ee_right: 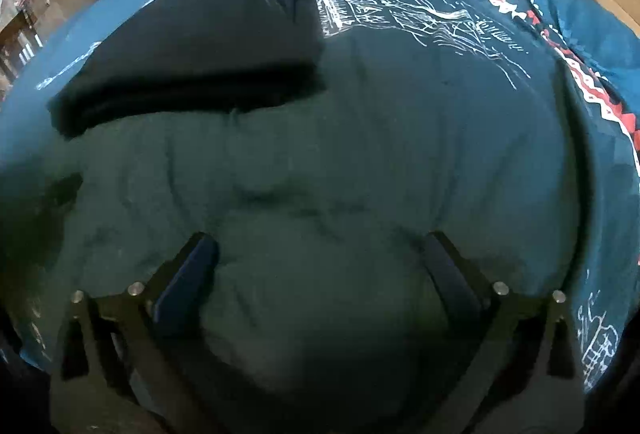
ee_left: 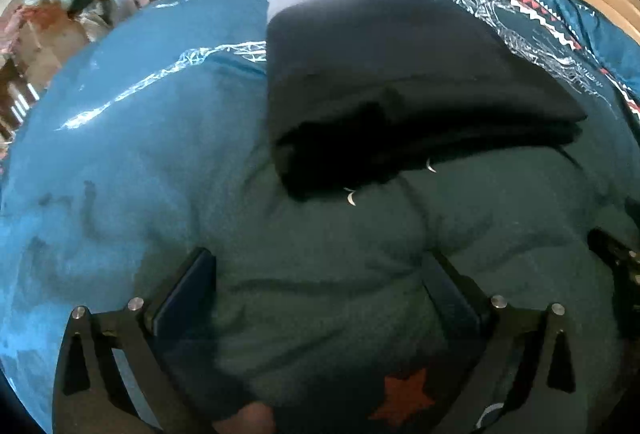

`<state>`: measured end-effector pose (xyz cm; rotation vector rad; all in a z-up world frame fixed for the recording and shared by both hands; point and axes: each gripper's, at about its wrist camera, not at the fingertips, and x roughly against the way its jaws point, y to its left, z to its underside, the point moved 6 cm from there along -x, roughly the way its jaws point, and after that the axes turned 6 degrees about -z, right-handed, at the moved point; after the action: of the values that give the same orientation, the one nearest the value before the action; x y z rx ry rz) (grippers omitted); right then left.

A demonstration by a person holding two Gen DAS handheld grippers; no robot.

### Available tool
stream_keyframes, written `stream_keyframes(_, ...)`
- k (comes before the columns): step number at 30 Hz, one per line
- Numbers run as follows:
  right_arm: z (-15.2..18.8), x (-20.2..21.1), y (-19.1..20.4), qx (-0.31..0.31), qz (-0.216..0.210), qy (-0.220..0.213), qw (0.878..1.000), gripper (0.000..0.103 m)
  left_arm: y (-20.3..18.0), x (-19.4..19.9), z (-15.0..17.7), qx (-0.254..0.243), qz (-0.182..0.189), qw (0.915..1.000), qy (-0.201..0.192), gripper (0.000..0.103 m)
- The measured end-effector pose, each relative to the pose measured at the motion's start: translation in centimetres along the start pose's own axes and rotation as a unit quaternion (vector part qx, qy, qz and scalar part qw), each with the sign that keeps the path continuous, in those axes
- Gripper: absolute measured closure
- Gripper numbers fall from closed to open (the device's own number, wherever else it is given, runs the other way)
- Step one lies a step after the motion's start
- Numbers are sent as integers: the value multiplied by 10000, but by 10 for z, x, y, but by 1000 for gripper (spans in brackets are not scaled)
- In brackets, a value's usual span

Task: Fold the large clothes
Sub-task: 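Lower the folded jacket onto the duvet and open both tools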

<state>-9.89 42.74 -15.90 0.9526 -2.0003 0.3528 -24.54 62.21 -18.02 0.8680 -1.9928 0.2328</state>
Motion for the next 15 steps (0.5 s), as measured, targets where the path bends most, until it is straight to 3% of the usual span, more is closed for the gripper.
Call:
stream_keyframes(7,0,-8,-5,-166,-25,-120,9998,0,-2,-7,0,387,-44,9992,-21,0)
stream_keyframes(15,-1,-13,-5,-181,108,-163,9996,0,-4,-9,1,410,-58,9991,-85,0)
